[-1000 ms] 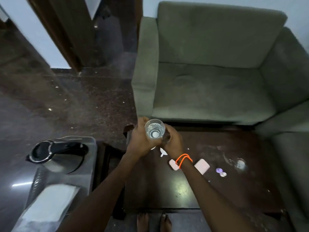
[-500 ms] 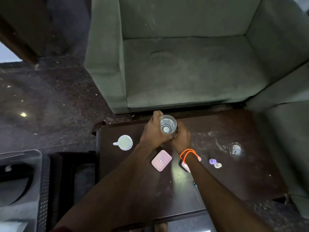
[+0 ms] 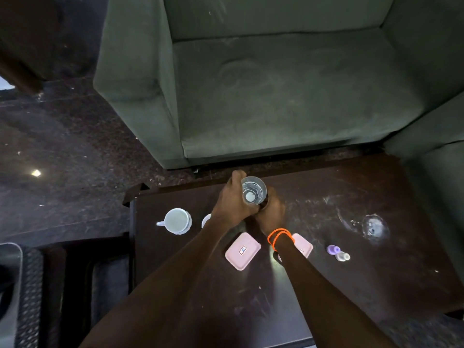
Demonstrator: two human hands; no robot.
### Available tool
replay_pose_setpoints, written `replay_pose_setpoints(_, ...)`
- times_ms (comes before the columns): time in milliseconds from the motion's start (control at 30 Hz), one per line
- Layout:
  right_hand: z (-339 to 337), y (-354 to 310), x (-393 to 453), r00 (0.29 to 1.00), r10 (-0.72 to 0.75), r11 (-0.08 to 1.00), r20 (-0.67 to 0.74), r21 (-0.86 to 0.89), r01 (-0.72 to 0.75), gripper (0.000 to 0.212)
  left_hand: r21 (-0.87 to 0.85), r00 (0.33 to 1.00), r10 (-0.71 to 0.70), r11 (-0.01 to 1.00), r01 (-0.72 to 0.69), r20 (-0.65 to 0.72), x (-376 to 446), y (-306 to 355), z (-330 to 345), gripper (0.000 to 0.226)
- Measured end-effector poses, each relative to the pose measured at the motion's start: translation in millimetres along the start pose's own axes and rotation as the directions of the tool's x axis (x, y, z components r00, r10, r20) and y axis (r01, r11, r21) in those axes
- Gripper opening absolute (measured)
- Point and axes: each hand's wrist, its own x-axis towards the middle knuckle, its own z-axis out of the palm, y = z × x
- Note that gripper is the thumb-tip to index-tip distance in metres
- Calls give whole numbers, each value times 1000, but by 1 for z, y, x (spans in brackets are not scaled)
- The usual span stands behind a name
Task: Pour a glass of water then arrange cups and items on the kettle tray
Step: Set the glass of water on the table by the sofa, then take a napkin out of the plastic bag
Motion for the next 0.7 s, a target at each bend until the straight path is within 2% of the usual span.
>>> replay_pose_setpoints(67,-1,1,2,1000,-3,1000,19,5,3,44,-3,1000,-13,1000,13,-7,1,-2,2,81)
replay_pose_setpoints(167,-6,-1,2,998,-1,1000,55,-3,1,52,-18,999,-36,999,36,1,-2,-1,2,101)
replay_pose_setpoints(267,-14,-12,-5,999,5,1000,53,-8,-5,67,-40,999,-42,998,42,-7,-11,6,-8,122)
replay_pose_setpoints(333,-21,-24,-12,999,-6,999,38,-34,7,77,-46,999,-50,998,50,-16,-21,15,-20,125)
replay_pose_setpoints(433,-29,-49,-24,999,-14,992,35,-122,18,82,-49,995,-81,996,78,-56,-43,29,-43,114)
replay_pose_setpoints(533,-34,-86,-39,999,-10,987,38,-159,16,77,-47,986,-108,994,102,-129,-76,40,-68,87)
replay_pose_setpoints(600,-32,-112,-54,995,-67,982,79,-171,80,77,-41,978,-109,994,104,-177,-100,42,-88,73)
replay_pose_setpoints(700,-23,-150,-83,973,-146,973,179,-151,174,83,-59,957,-159,987,149,-241,-137,40,-123,65)
